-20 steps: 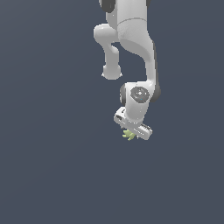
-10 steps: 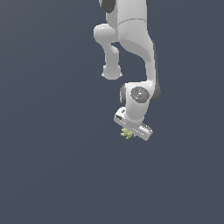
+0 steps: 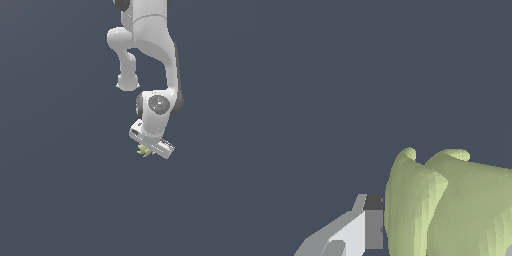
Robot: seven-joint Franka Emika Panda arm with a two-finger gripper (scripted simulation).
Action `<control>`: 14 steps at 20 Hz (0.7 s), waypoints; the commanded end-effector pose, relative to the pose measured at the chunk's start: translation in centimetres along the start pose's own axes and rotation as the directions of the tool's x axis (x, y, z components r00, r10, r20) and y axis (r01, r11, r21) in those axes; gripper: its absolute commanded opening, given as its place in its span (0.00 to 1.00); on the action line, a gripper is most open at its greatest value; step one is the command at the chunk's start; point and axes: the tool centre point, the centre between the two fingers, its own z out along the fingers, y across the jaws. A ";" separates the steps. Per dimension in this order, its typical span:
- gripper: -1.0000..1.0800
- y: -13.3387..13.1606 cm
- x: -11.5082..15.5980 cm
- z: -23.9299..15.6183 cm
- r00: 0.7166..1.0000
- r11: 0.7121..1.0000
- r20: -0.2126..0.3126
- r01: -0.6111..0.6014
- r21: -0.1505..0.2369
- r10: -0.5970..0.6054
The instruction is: Pick up the object and move it to a goal position.
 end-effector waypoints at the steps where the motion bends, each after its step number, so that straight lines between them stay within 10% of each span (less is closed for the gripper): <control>1: 0.00 0.3 0.2 -1.2 1.000 1.000 -0.001 0.000 0.001 0.000; 14: 0.00 4.1 2.5 -13.4 1.000 1.000 0.000 -0.001 0.002 0.001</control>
